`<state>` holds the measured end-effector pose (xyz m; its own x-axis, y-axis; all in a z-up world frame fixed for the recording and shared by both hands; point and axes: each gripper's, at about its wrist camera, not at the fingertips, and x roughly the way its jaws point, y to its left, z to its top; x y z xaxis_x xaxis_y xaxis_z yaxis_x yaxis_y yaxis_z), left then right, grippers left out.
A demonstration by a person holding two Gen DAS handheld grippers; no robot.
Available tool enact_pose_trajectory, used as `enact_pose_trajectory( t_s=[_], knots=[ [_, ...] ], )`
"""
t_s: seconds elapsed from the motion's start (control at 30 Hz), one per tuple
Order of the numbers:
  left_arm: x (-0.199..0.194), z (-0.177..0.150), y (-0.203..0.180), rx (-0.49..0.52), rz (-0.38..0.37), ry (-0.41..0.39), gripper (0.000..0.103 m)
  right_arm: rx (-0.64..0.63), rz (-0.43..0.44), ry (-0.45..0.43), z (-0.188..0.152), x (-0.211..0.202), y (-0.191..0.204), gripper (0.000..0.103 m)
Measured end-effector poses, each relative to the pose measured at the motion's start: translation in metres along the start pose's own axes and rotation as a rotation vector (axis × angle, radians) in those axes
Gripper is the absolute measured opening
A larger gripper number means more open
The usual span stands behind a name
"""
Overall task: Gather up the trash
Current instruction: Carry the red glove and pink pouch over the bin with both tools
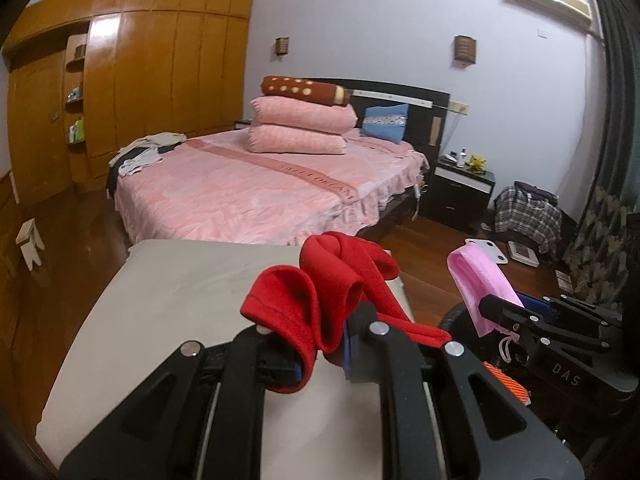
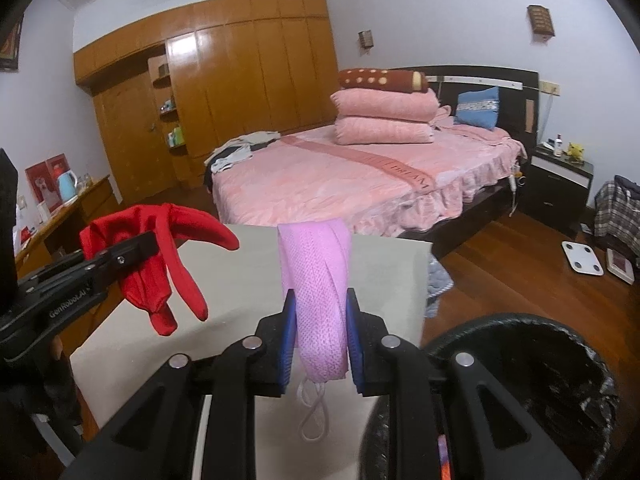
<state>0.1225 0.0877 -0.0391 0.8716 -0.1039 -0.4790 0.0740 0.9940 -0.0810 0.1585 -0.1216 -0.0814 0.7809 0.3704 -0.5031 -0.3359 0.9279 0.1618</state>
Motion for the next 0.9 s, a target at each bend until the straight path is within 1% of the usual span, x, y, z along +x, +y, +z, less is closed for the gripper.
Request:
enact_pose_trajectory(
  t_s=[0.27, 0.5, 0.9],
  knots=[
    [-0.011, 0.001, -0.039, 0.052, -0.049, -0.021, 0.013, 0.031, -0.051, -0.043, -0.008, -0.04, -0.028, 0.023],
    [-0.017, -0.004, -0.077, 0.101, -0.108, -0.032, 0.013, 0.06, -0.113, -0.07, -0.015, -0.071, -0.059, 0.023],
    [-0.007, -0.017, -0.135, 0.159, -0.219, -0.009, 0.013, 0.102, -0.23, -0.071, -0.024, -0.096, -0.107, 0.023]
  ],
)
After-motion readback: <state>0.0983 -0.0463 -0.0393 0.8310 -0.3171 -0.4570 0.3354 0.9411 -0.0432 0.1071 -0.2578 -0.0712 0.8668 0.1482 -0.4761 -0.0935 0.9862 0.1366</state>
